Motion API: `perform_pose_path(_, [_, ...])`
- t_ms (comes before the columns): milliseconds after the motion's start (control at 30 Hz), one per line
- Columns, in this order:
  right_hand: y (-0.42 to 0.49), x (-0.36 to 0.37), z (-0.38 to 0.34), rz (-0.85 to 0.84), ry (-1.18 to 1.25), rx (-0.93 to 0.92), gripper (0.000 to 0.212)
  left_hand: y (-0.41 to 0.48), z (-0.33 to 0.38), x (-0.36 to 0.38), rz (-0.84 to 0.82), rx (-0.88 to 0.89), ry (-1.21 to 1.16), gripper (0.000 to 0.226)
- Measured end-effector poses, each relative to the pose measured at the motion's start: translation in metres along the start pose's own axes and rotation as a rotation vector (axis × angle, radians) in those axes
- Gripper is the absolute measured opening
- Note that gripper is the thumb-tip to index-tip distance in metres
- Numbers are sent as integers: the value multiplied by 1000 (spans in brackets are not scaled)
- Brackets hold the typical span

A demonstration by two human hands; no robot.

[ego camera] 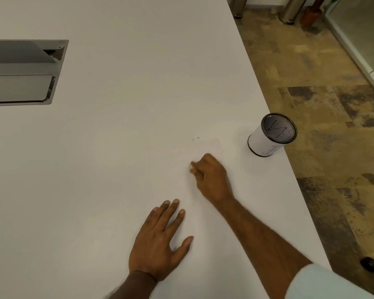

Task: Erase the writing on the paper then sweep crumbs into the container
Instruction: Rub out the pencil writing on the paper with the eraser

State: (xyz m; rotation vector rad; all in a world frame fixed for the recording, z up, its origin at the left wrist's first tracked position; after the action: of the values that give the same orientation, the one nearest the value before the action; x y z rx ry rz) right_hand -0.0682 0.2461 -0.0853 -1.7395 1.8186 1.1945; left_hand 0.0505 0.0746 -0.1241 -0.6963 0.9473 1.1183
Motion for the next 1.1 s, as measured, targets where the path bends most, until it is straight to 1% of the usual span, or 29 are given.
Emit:
perform_pose_path(67, [16,-2,17,41,20,89,3,0,-1,1,-8,-17,15,62])
perform_pose_path(133, [19,-3,26,67,111,218,10,0,-1,1,-12,-24,18,63])
perform_pose_path(233, [-1,-5,31,123,406,466,26,-1,-1,1,-11,-19,16,63])
perform_pose_path(267, [-9,-6,31,128,494,521,29,-1,-1,2,-11,-20,17,63])
perform_pose_path(300, [-18,-8,30,134,558,558,27,-1,-1,2,-11,-20,14,64])
perform_pose_path(400, [-35,-18,20,177,764,644,12,-1,-1,1,4,-8,0,63])
perform_pose_path(467, [-41,-15,9,136,945,706,11,-1,0,1,20,11,-10,63])
perform_pose_path(533, [-44,-1,-4,-13,1073,745,12,-2,-1,2,27,15,-18,63])
perform_pose_path(567, [-43,5,-8,-83,1096,757,12,-1,0,2,29,12,-23,63])
perform_pose_path(600, [-39,11,-9,-108,1117,767,12,-1,0,2,32,11,-24,63])
perform_pose_path(633, [-33,14,-7,-78,1145,773,11,-1,0,1,36,14,-26,63])
perform_pose_path(667, [-25,14,-2,8,1165,777,9,-1,0,1,44,22,-31,63])
perform_pose_path(700, [-16,10,7,136,1165,779,6,0,1,0,52,28,-38,62])
perform_pose_path(767, [-5,-6,26,387,1081,766,7,0,1,-1,63,33,-42,62])
perform_pose_path(800, [-3,-15,32,456,1029,747,8,-1,1,-1,68,36,-43,62])
perform_pose_path(833, [-4,-22,36,479,991,726,9,-1,1,-1,73,38,-45,62])
perform_pose_path(900, [-10,-29,37,431,946,711,11,0,1,-1,81,42,-48,61])
perform_pose_path(1000, [-23,-30,33,313,871,719,23,0,1,-1,81,44,-48,61])
perform_pose_path(1100, [-23,-29,30,192,921,757,23,0,0,0,73,43,-43,62])
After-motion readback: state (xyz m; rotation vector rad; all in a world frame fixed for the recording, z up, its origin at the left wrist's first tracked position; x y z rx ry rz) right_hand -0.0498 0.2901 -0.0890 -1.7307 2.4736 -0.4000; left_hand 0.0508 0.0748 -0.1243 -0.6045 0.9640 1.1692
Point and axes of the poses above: each hand's wrist, its own y-axis towards the middle knuckle, its own x-axis out of the palm, z = x × y, the point moved 5 cm from there along y, towards the middle knuckle, and after that the axes turned 9 degrees about -x, right-handed, at the moved point
